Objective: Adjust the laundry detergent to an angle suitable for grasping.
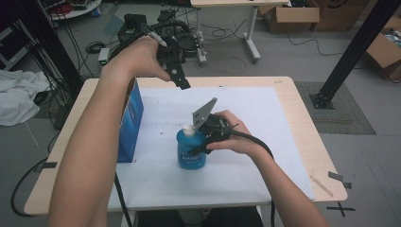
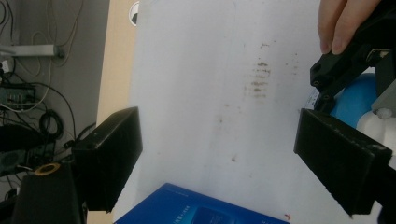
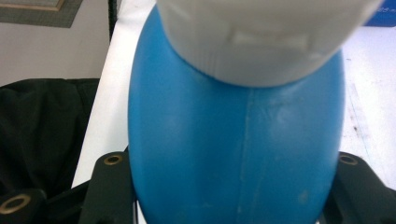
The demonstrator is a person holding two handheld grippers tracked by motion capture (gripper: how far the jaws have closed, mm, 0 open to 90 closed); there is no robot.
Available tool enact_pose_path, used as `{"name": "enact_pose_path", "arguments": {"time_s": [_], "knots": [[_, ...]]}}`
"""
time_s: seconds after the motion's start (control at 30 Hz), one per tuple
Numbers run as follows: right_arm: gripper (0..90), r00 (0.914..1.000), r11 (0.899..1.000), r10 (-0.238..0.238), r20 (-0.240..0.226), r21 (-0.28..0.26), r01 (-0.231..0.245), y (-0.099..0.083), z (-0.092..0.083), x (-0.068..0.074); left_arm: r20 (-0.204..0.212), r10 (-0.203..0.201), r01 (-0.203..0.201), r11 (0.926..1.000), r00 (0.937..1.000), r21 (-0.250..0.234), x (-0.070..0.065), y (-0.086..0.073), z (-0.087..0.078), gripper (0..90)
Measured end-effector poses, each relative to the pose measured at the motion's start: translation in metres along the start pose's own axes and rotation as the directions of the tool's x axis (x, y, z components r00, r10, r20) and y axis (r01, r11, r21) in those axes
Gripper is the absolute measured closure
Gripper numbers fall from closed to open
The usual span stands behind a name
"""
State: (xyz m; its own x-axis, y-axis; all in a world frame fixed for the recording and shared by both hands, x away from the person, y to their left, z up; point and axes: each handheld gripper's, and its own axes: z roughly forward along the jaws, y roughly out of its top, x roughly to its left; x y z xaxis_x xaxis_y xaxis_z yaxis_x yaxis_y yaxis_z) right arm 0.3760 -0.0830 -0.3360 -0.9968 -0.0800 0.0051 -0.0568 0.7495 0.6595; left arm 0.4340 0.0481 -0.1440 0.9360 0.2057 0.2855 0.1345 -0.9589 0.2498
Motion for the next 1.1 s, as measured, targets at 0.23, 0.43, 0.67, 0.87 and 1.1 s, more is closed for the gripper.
{"name": "enact_pose_path", "arguments": {"time_s": [0.23,0.43,0.67,0.87,1.1], "knots": [[43.3,0.9997,1.000,-0.024,-0.002,0.004,0.024,-0.004,0.005,-0.002,0.003,0.009,-0.009,0.9998,1.0000,0.017,0.000,0.000,0.002,15.9],[42.3,0.9996,1.000,-0.027,-0.008,-0.009,0.027,-0.006,0.007,-0.003,0.006,0.005,-0.005,0.9999,1.0000,0.014,-0.001,-0.001,0.003,15.9],[30.4,0.9996,0.999,0.028,0.002,-0.032,-0.028,-0.008,0.000,-0.003,0.005,-0.002,0.002,0.9999,1.0000,0.014,0.000,-0.004,0.002,15.9],[29.5,0.9995,1.000,0.026,0.019,-0.012,-0.025,-0.008,-0.022,0.000,0.006,-0.003,0.003,0.9999,1.0000,0.013,-0.001,-0.005,0.002,16.0],[26.1,0.9967,0.998,0.064,0.050,0.016,-0.064,-0.020,-0.053,0.002,0.002,-0.004,0.004,0.9999,1.0000,0.009,-0.002,-0.006,0.000,15.9]]}}
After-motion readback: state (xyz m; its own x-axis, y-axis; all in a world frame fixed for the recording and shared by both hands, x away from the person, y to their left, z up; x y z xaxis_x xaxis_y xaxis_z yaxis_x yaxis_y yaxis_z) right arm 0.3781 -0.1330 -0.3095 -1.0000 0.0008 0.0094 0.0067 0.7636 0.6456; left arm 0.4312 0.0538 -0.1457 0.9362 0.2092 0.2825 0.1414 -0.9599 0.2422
